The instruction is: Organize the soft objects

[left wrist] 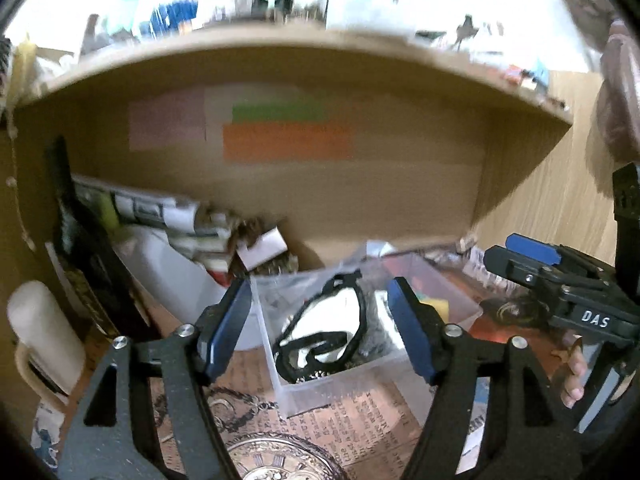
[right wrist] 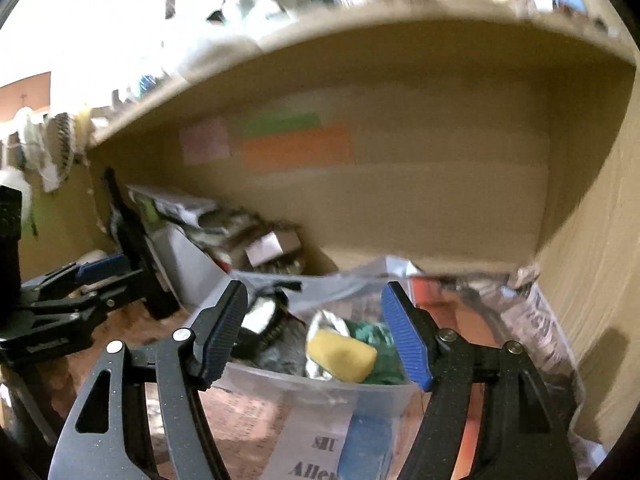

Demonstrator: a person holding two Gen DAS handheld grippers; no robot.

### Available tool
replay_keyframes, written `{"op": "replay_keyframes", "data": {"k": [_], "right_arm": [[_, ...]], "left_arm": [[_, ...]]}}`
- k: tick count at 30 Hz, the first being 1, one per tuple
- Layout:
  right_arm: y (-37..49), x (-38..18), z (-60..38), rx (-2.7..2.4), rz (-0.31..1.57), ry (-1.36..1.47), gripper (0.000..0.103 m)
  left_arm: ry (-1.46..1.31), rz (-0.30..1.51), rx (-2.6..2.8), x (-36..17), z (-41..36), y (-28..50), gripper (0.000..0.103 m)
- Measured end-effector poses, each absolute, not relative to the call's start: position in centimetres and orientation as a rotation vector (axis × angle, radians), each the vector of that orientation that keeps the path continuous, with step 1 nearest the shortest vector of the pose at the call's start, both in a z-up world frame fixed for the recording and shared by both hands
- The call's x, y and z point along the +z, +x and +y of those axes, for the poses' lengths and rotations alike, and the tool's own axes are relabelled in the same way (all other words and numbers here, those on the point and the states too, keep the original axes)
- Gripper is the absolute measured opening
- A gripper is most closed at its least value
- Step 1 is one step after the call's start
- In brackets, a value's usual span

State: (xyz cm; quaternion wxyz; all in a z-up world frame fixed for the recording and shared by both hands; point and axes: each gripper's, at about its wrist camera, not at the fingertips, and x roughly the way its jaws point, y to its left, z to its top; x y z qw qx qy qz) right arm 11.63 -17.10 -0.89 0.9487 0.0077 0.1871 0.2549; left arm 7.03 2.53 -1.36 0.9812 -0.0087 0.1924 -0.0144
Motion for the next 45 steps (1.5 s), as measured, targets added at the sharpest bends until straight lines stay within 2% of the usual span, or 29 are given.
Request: {"op": "replay_keyframes", "data": {"k": [3,4,6,7,12,14,45], "right_arm": [[9.8,0.4,-16.9,0.534,0.327,0.009,0.069],[9.3,0.7,-16.8,0.538,0.313,0.005,0.072],[8.3,1.2,-16.8,0.534,0.280,-0.001,0.081],[7.9,1.4,-16.7,0.528,0.264,-0.003,0.085],[6.7,1.9,-16.5,0.533,0.233,0.008,0.092],[6.5,1.9,-16.4,0.528,0.224,0.011,0.102],[4.7,2.0,-16.3,0.516,0.199,0.013,0.103]], "left_arm": [[-0.011,0.338,-0.023,-0.4,2.4,5.6,0.074],[-0.009,0.324,-0.020,-0.1,2.3,5.1,0.076],[-0.002,0.295,-0.013,0.4,2.2,4.4,0.087],[-0.001,0.277,-0.009,0.6,2.1,4.0,0.089],[0.005,0.240,-0.010,1.2,1.9,2.6,0.099],[0.007,0.228,-0.003,1.3,1.8,2.2,0.100],[0.007,0.226,-0.012,1.3,1.2,1.4,0.103]]}}
